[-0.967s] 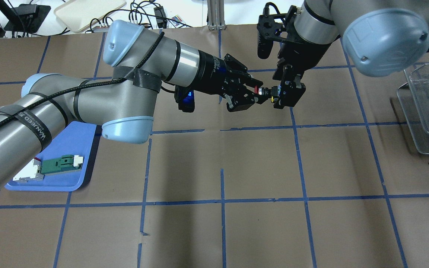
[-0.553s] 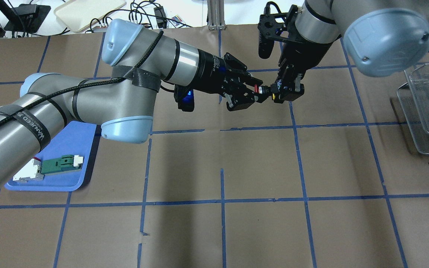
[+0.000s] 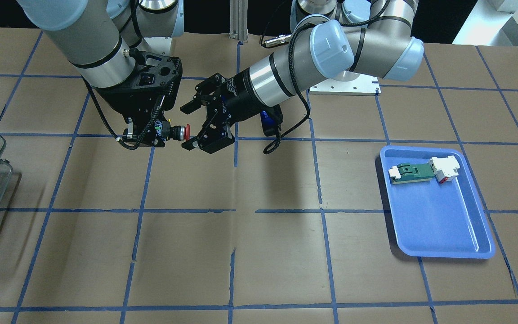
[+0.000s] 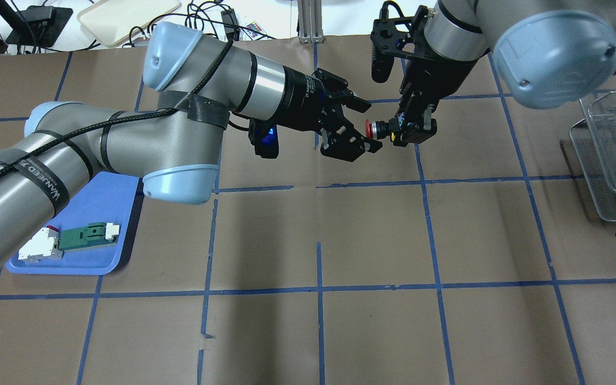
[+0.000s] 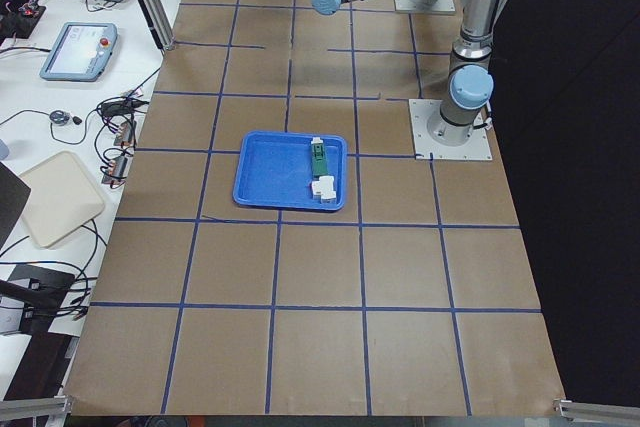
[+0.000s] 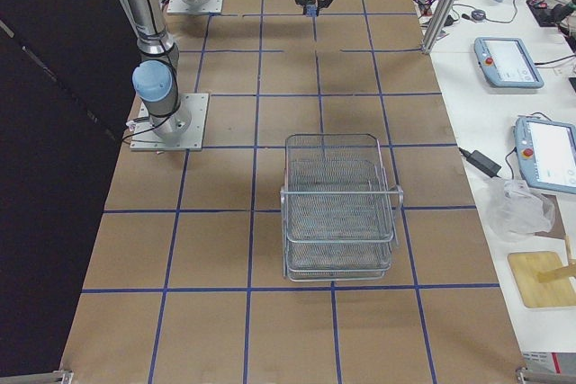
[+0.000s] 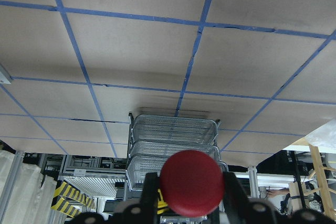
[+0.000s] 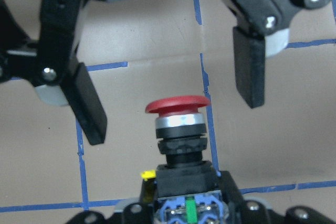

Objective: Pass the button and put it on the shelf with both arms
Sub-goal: 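Open the left gripper and pull back while the right gripper carries the button away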

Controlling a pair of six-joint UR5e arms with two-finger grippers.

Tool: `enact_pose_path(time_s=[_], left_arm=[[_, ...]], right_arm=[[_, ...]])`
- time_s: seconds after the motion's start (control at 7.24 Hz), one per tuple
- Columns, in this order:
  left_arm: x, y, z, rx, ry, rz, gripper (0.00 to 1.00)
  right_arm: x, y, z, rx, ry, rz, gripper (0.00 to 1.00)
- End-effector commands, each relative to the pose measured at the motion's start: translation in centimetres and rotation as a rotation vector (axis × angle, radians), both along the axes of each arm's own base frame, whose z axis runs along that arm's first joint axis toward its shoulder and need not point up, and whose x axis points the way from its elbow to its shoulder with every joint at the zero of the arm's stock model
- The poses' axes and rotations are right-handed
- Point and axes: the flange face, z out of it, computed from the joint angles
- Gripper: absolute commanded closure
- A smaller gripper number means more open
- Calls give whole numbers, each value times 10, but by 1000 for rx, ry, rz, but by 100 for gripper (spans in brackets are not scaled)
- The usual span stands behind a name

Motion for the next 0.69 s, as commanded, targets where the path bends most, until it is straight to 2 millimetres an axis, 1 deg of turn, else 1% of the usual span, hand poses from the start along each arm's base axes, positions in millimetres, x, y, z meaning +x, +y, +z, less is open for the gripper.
enact_pose_path(time_s=[0.0,0.14,0.28,0.41,0.55], left_arm=[[11,-8,1,-17,-12,18,3],[38,-24,-4,-92,-98,44,2],[67,-38,-7,-126,-129,65,2],[109,-56,-17,-209,-212,55,2],[145,-65,-29,-266,-330,-35,2]], right_arm=[[-19,-11,2,-30,3,3,100],[-53,-21,0,-28,6,-46,100],[-103,-37,-5,-35,4,-107,100],[-162,-46,-7,-55,7,-126,100],[-226,-53,-15,-72,14,-169,100]])
